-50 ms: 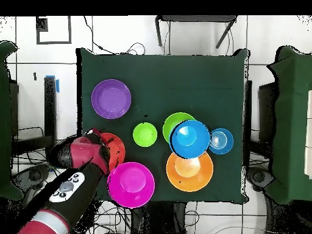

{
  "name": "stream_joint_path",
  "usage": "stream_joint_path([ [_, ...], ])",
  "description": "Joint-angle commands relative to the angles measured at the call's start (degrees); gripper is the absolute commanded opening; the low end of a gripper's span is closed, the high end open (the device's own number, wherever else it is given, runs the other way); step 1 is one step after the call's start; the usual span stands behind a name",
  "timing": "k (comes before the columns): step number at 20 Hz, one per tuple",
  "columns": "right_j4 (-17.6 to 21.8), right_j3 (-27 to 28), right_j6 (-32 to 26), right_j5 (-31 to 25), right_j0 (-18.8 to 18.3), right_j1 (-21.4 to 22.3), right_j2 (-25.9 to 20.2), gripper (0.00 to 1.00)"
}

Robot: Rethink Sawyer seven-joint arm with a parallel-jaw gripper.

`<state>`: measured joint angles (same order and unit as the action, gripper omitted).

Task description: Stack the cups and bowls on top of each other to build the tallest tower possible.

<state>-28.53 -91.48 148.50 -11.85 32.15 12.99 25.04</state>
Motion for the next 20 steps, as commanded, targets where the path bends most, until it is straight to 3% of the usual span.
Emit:
stream_joint_path([
  [1,3.16,-4.96,2.42,2.2,-4.95,1.48,-15.1,1.0],
  [20,3.58,-7.02,1.68,-4.64,-5.35,6.69,-14.89,1.0],
])
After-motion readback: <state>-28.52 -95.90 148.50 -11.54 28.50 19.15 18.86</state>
